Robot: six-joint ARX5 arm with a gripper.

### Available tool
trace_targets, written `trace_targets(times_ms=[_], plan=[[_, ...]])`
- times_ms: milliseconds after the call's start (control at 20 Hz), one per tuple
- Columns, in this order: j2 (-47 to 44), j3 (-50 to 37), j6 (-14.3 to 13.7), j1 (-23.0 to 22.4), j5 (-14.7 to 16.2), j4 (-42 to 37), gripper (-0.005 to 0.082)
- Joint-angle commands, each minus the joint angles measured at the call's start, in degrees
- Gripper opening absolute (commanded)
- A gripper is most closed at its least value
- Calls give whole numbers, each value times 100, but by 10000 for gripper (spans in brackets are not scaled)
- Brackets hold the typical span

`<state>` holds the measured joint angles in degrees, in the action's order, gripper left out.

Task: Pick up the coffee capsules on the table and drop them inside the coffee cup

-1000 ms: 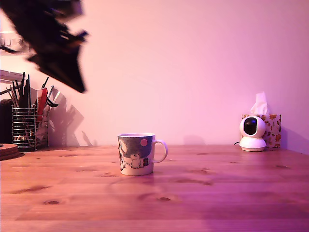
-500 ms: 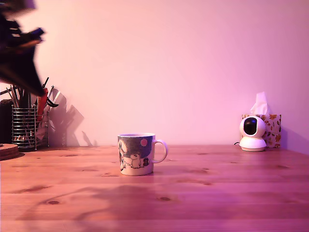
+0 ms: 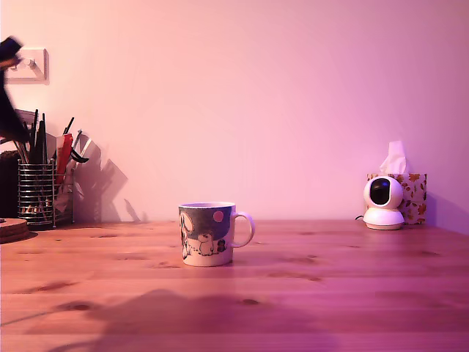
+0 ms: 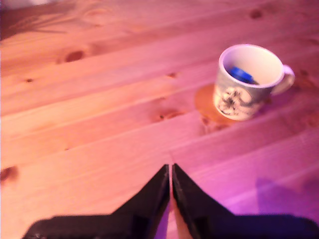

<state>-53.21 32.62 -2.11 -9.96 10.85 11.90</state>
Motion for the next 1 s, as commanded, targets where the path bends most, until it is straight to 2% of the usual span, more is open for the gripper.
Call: trace_targets(times_ms=[0, 300, 450, 700, 950], plan=[[236, -367, 114, 39, -22, -201, -19], [1285, -1294, 245, 48, -275, -789, -19], [1818, -1613, 557, 48, -459, -986, -19], [2465, -1768, 579, 46, -535, -949, -19], [2704, -1768, 579, 46, -533, -1003, -19]])
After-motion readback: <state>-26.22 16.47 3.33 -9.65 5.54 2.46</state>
